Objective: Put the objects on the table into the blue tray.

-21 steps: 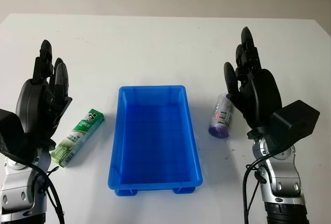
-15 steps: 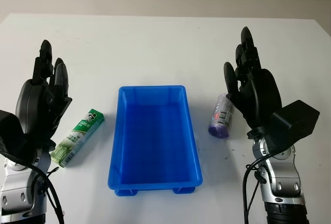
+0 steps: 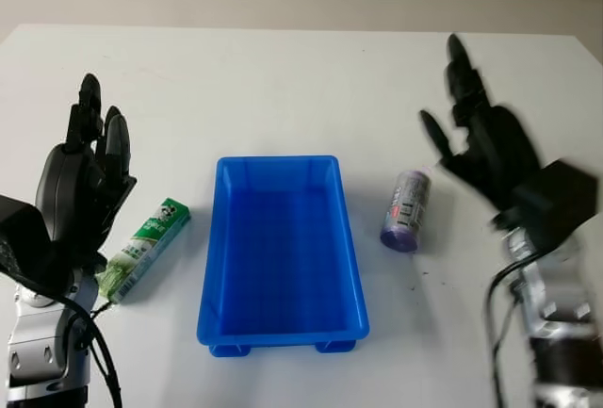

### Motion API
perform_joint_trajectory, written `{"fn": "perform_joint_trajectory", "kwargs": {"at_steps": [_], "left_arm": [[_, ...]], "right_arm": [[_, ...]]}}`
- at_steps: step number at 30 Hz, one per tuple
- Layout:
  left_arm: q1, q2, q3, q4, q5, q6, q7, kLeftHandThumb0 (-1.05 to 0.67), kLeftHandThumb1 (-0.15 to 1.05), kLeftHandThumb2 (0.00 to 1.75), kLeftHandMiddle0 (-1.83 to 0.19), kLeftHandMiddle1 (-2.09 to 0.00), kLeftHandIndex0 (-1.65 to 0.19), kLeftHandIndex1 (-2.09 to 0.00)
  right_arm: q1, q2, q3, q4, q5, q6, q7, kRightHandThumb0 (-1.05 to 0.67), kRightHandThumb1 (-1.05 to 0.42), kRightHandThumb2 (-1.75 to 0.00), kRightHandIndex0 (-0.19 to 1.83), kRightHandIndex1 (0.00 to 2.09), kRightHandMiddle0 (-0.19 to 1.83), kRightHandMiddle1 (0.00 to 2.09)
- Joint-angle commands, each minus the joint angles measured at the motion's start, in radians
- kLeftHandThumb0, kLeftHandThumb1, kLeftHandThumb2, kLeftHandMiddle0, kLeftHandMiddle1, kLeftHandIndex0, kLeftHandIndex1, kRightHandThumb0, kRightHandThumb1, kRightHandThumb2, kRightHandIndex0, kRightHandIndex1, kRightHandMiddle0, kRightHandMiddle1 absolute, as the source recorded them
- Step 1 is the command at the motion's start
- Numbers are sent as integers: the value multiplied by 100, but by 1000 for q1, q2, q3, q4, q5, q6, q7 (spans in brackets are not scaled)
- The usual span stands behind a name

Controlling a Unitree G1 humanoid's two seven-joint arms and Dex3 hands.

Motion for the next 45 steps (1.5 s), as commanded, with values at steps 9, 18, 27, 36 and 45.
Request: {"fn": "perform_joint_trajectory", "kwargs": {"at_steps": [9,18,27,36,45], "left_arm": [[20,2,14,-25,-7,4,-3,-76,105,58,9,-5,13,-5],[31,30,20,-30,2,14,-22,-74,105,62,9,-5,13,-5],[15,15,9,-19,-15,19,-25,-74,105,60,10,-5,13,-5],[14,16,-3,-23,-6,27,-17,-75,105,60,9,-5,13,-5],[23,28,-6,-23,6,22,-27,-74,105,63,9,-5,14,-5]], "right_arm": [[-193,-336,145,19,-242,-151,202,-64,-75,-5,69,11,64,16],[-230,-458,320,123,-472,-614,249,-49,-77,-6,52,3,54,7],[-262,-437,378,259,-641,-842,73,-38,-85,-7,48,3,49,4],[-277,-386,444,379,-839,-995,-239,-30,-97,-9,56,7,53,6],[-294,-368,528,442,-872,-1026,-265,-32,-98,-6,54,7,52,6]]}}
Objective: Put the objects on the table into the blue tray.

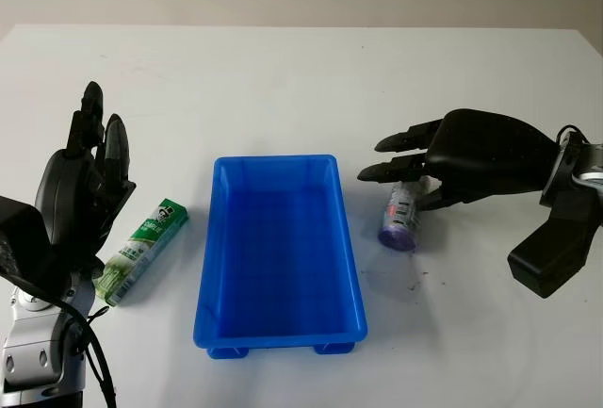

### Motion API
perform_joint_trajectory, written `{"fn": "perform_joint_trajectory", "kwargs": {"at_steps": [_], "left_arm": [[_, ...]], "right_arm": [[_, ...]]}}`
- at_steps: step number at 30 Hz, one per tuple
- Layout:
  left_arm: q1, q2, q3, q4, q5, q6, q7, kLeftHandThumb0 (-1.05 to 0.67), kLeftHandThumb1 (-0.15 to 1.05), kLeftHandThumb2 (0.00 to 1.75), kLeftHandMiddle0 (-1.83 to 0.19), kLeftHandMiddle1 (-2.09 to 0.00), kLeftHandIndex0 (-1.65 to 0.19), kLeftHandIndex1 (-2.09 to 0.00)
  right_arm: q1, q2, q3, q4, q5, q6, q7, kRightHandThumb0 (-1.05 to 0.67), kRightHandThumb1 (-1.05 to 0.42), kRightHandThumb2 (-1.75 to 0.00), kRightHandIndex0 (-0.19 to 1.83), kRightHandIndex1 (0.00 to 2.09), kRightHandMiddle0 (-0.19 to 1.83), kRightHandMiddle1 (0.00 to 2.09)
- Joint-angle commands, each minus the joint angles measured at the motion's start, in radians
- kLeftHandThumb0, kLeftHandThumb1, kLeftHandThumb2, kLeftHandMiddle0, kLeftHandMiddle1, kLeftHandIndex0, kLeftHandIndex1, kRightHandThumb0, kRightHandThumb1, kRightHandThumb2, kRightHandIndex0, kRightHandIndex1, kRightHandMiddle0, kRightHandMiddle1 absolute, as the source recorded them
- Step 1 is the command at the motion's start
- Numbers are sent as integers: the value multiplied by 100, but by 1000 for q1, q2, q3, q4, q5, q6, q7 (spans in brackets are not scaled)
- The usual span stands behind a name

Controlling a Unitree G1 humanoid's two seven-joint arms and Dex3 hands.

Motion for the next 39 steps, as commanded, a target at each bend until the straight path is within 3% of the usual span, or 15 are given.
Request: {"fn": "perform_joint_trajectory", "kwargs": {"at_steps": [1,9,10,11,13,14,17,25,26,28,30,33,35,37,39], "left_arm": [[3,12,3,-13,5,-1,-6,-74,105,63,9,-5,14,-5],[5,20,14,-7,-1,-2,-25,-74,105,64,11,-5,14,-5],[5,19,15,-8,-2,-1,-24,-74,105,64,11,-5,14,-5],[5,18,16,-7,-1,-2,-24,-74,105,64,11,-5,14,-5],[6,18,17,-7,1,-3,-24,-74,105,64,10,-5,14,-5],[6,19,17,-7,2,-2,-24,-74,105,64,10,-5,14,-5],[8,14,19,-11,-5,4,-22,-74,105,63,10,-5,14,-5],[3,10,22,-3,-10,4,-27,-74,105,62,10,-5,14,-5],[1,7,21,-3,-11,5,-24,-74,105,62,10,-5,14,-5],[-2,5,19,-2,-12,5,-20,-74,105,62,10,-6,13,-6],[-3,7,18,-1,-12,5,-21,-74,105,61,10,-6,13,-6],[3,14,18,-2,-11,0,-30,-74,105,63,11,-5,15,-5],[9,17,19,-5,-7,-3,-34,-74,105,64,11,-5,15,-5],[14,18,19,-11,0,-2,-31,-73,105,64,11,-5,14,-5],[15,15,20,-16,2,3,-27,-73,105,64,10,-6,14,-6]], "right_arm": [[-2,2,23,8,12,-9,21,-31,-99,-6,54,6,52,6],[45,-15,34,-4,49,-13,79,-30,-104,-8,59,11,62,15],[50,-18,33,-7,46,-13,78,-30,-104,-7,58,15,58,26],[56,-20,32,-5,40,-15,69,-29,-104,-7,54,24,44,54],[64,-25,31,-4,32,-17,55,-28,-105,-8,33,66,17,104],[67,-28,31,-5,22,-18,45,-27,-105,-8,27,78,13,111],[77,-44,31,-27,-8,3,39,-26,-105,-13,18,89,8,113],[85,-78,20,-53,-31,36,38,-29,-105,-16,16,80,8,105],[88,-78,18,-48,-29,29,22,-29,-105,-14,14,90,6,114],[92,-75,17,-40,-27,18,-3,-28,-105,-13,-5,147,-5,148],[98,-71,19,-44,-46,19,-37,-28,-105,-12,-12,177,-9,167],[105,-67,25,-48,-92,25,-107,-28,-105,-12,-10,198,-11,184],[109,-56,33,-44,-145,37,-195,-33,-104,-7,13,195,2,179],[110,-47,46,-46,-201,61,-274,-34,-104,-7,41,206,16,201],[105,-42,61,-44,-243,83,-341,-35,-104,-9,71,209,37,207]]}}
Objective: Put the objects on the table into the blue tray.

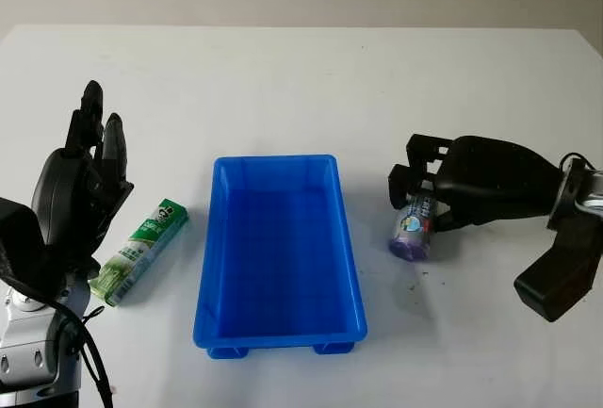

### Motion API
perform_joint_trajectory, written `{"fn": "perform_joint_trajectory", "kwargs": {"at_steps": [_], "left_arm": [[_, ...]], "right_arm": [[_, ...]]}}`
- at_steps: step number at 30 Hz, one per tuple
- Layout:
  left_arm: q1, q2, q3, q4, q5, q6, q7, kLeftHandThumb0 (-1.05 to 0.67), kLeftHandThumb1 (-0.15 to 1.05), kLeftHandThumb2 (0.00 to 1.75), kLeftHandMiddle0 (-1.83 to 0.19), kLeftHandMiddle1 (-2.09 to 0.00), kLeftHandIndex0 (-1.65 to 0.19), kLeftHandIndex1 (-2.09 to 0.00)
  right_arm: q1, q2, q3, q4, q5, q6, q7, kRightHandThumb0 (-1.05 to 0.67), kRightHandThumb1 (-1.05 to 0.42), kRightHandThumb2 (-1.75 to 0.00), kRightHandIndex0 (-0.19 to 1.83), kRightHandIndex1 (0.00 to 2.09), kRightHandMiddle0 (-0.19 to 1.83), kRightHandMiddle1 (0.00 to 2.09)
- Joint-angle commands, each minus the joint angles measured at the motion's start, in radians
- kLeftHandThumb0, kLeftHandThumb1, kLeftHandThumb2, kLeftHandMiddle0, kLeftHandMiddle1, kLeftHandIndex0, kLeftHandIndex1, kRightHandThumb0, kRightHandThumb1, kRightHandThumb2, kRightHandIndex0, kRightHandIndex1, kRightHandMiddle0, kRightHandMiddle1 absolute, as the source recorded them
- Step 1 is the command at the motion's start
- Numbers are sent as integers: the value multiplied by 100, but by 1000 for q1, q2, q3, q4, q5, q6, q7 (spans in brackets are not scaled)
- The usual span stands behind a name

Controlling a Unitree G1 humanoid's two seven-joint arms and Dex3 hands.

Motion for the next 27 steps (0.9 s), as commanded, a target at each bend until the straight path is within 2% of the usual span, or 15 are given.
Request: {"fn": "perform_joint_trajectory", "kwargs": {"at_steps": [1,5,7,11,14,17,22,27], "left_arm": [[14,6,7,-17,2,2,2,-73,105,64,10,-6,14,-6],[17,11,3,-23,13,7,6,-74,105,64,11,-5,15,-5],[18,10,4,-26,12,9,5,-73,105,65,10,-5,14,-5],[13,6,4,-22,6,4,3,-73,105,64,11,-5,15,-5],[6,5,1,-15,7,2,3,-72,105,64,11,-5,15,-5],[-1,1,-3,-13,7,4,6,-72,105,64,10,-5,14,-5],[-8,-4,-10,-17,14,16,25,-73,105,63,9,-6,14,-5],[0,-3,-21,-23,26,12,33,-74,105,63,9,-6,14,-5]], "right_arm": [[2,11,20,3,-30,17,-54,-35,-105,-10,83,209,46,209],[-20,30,35,23,-51,52,-158,-34,-105,-9,106,209,69,209],[-29,39,29,33,-30,69,-175,-33,-105,-9,108,209,51,209],[-68,54,11,32,-13,127,-224,-28,-105,-11,106,209,58,209],[-121,66,-9,39,18,161,-243,-29,-102,-7,94,209,57,209],[-186,91,-28,53,59,169,-275,-29,-102,-6,91,209,58,209],[-272,142,-52,25,107,206,-288,-33,-100,-5,108,209,87,209],[-282,214,-56,-52,150,207,-289,-36,-98,-4,118,209,96,209]]}}
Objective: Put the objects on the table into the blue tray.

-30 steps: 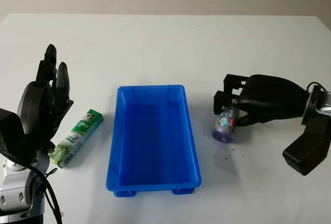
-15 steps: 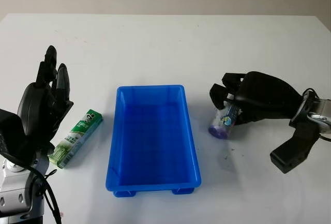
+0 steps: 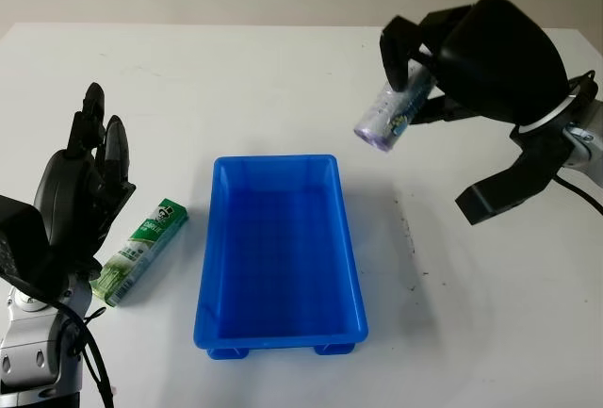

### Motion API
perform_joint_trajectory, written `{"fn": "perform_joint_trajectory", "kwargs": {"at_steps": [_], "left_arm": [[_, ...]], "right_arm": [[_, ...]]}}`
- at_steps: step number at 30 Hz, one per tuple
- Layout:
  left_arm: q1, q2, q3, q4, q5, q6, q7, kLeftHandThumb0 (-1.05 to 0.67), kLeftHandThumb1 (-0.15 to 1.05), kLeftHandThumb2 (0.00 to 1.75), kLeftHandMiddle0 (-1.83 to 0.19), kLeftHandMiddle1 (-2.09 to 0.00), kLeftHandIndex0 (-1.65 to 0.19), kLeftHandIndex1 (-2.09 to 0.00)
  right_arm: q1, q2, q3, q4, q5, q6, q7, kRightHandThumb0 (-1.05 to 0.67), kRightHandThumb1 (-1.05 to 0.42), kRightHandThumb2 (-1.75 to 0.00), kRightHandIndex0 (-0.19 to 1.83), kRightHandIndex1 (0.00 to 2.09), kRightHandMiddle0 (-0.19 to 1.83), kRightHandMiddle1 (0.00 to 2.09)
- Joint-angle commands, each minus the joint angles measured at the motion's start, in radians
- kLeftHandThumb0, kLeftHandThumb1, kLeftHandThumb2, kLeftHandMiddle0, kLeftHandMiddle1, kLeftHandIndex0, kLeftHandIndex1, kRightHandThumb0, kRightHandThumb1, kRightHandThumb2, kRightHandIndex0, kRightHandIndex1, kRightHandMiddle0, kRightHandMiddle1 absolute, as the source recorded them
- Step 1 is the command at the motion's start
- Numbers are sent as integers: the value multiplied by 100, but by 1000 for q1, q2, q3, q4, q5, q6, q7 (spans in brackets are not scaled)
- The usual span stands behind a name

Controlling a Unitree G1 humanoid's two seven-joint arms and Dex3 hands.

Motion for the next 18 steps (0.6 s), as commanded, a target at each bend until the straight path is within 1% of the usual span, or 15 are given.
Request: {"fn": "perform_joint_trajectory", "kwargs": {"at_steps": [1,4,7,10,13,14,16,17,18], "left_arm": [[0,-1,-8,-17,13,-3,6,-74,105,64,9,-5,14,-5],[6,-7,-10,-23,13,-3,7,-75,105,64,9,-6,14,-6],[13,-8,-10,-21,14,-13,2,-75,105,64,10,-5,14,-5],[19,-15,-10,-28,13,-14,8,-75,105,63,10,-5,14,-5],[27,-25,-9,-36,8,-13,11,-75,105,62,10,-5,15,-5],[29,-27,-9,-38,8,-12,12,-75,105,62,11,-5,15,-5],[36,-29,-9,-45,9,-9,13,-75,105,61,11,-5,15,-5],[41,-30,-9,-48,9,-8,13,-74,105,62,11,-5,16,-5],[44,-33,-8,-51,8,-8,14,-74,105,62,11,-5,16,-5]], "right_arm": [[-10,32,-6,-57,34,-15,15,-35,-97,-4,119,209,98,209],[18,72,7,-120,98,-47,103,-35,-98,-5,118,209,100,209],[47,115,19,-171,213,-66,243,-35,-101,-6,121,209,100,209],[59,138,36,-204,327,-79,405,-41,-103,-6,110,209,92,209],[68,145,53,-218,444,-75,579,-49,-101,-5,85,209,69,209],[72,145,52,-222,468,-71,623,-52,-100,-5,70,209,55,209],[70,132,58,-231,501,-65,723,-55,-99,-5,53,209,37,209],[66,118,65,-238,518,-57,786,-57,-100,-6,23,198,13,200],[64,106,67,-250,529,-46,844,-57,-100,-6,-2,152,-5,161]]}}
